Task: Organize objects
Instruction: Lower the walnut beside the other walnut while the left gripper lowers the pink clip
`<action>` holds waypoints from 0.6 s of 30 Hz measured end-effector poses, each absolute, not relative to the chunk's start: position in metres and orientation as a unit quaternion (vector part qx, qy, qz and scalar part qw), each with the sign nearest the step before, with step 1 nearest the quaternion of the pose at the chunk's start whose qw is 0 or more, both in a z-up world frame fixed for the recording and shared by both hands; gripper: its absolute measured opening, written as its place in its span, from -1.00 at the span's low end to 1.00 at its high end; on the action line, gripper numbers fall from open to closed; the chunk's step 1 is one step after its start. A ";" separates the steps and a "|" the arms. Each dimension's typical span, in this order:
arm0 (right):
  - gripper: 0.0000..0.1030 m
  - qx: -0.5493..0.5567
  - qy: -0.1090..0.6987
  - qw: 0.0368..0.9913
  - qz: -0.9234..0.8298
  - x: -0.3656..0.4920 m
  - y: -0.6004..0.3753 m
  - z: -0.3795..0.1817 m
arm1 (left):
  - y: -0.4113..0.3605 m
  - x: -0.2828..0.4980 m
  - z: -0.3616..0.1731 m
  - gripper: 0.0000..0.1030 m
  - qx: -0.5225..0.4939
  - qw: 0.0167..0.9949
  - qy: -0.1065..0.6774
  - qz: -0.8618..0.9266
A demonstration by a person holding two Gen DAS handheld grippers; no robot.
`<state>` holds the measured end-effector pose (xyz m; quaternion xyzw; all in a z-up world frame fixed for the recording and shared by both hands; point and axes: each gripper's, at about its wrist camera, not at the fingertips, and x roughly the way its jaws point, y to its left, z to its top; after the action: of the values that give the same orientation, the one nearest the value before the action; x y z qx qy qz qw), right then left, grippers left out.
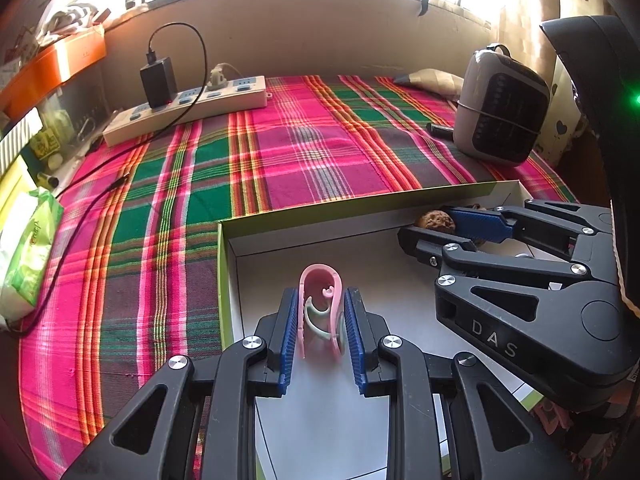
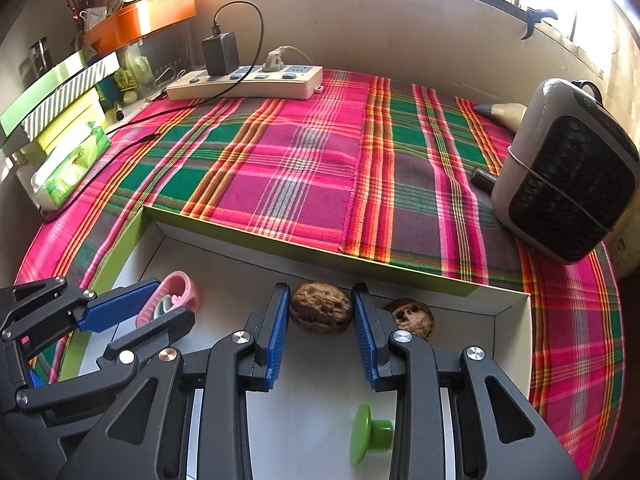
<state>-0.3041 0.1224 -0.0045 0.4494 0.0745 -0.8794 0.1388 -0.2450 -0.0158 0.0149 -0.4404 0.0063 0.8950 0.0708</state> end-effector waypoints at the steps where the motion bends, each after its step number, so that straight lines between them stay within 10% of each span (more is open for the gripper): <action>1: -0.36 0.449 0.074 0.139 -0.879 -0.304 0.122 -0.005 | -0.015 -0.245 0.014 -0.58 -0.440 0.070 0.008 0.895; 18: -0.21 0.443 0.065 0.133 -0.884 -0.302 0.124 -0.001 | -0.014 -0.244 0.015 -0.51 -0.440 0.071 0.011 0.895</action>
<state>-0.3016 0.1239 -0.0012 0.4426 0.0649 -0.8845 0.1326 -0.2444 -0.0140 0.0148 -0.4395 0.0111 0.8954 0.0707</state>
